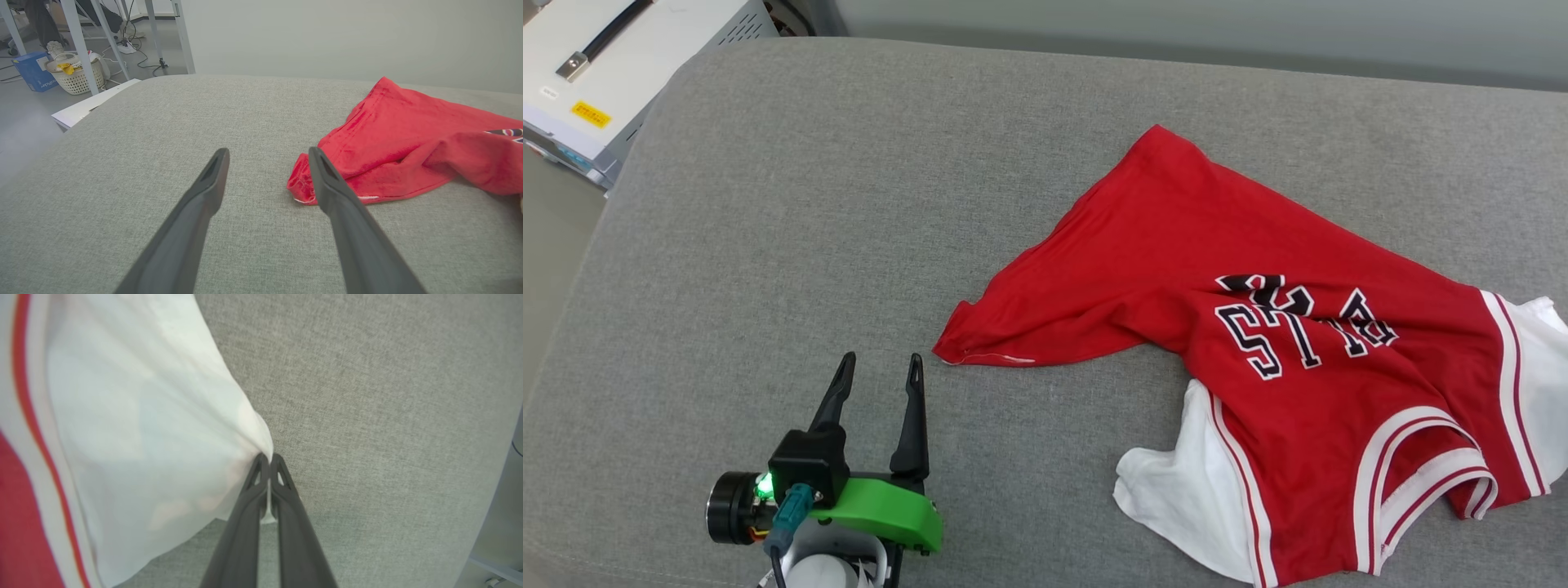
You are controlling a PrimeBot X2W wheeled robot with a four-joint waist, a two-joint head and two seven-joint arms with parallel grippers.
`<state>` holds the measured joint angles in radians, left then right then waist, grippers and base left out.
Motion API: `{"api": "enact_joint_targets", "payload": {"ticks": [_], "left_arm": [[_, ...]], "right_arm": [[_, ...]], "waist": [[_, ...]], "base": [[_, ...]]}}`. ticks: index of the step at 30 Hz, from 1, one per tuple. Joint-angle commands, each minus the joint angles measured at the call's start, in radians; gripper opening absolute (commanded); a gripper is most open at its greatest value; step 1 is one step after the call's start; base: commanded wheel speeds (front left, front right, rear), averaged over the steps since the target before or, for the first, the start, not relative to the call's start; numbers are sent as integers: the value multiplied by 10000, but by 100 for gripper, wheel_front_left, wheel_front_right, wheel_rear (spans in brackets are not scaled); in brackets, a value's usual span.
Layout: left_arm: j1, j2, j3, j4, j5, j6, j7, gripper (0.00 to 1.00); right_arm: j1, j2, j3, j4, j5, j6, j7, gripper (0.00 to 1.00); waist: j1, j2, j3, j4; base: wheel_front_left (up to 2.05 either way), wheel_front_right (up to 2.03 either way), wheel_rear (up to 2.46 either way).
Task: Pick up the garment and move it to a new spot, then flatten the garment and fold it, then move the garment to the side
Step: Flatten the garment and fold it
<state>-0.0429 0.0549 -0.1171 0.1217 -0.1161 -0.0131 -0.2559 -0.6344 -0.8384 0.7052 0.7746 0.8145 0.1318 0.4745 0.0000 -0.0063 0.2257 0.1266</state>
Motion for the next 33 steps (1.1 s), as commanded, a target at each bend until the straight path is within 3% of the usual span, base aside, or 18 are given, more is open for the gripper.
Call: {"api": "enact_joint_targets", "payload": {"ticks": [1,4,5,6,13,20,23,30,33], "left_arm": [[-219,-47,4,44,-117,42,-59,100],[-176,-47,20,104,-116,61,-59,100],[-156,-47,22,124,-112,58,-59,100],[-133,-47,27,147,-105,49,-59,100],[-21,-47,172,111,30,-13,-59,100],[-142,65,458,-275,314,-351,-59,100],[-454,234,455,-486,331,-617,-59,100],[-1629,855,-40,-592,93,-1060,-59,100],[-2749,1487,-1284,-555,-747,-1164,765,100]], "right_arm": [[158,148,-63,190,-133,-11,-134,0],[160,490,-258,425,-186,-11,-589,0],[142,540,-290,445,-251,-11,-762,39],[107,568,-305,441,-386,-11,-1011,100],[66,628,-687,-35,-988,-11,-3043,100],[340,1131,-2011,-762,-2095,-11,-5888,100],[721,1683,-2889,-1108,-2751,-11,-6822,100],[2241,3218,-4957,-2878,-4535,-11,-7310,100],[3538,4306,-5874,-4335,-5575,-11,-7337,100]], "waist": [[0,63,-4,1],[0,63,-132,-93],[0,63,-183,-123],[0,63,-268,-167],[0,63,-730,-425],[0,63,-1086,-642],[0,63,-1176,-671],[0,63,-1271,-745],[0,63,-1317,-844]], "base": [[0,0,0],[0,0,0],[0,0,0],[0,0,0],[0,0,0],[0,0,0],[0,0,0],[0,0,0],[0,0,0]]}}
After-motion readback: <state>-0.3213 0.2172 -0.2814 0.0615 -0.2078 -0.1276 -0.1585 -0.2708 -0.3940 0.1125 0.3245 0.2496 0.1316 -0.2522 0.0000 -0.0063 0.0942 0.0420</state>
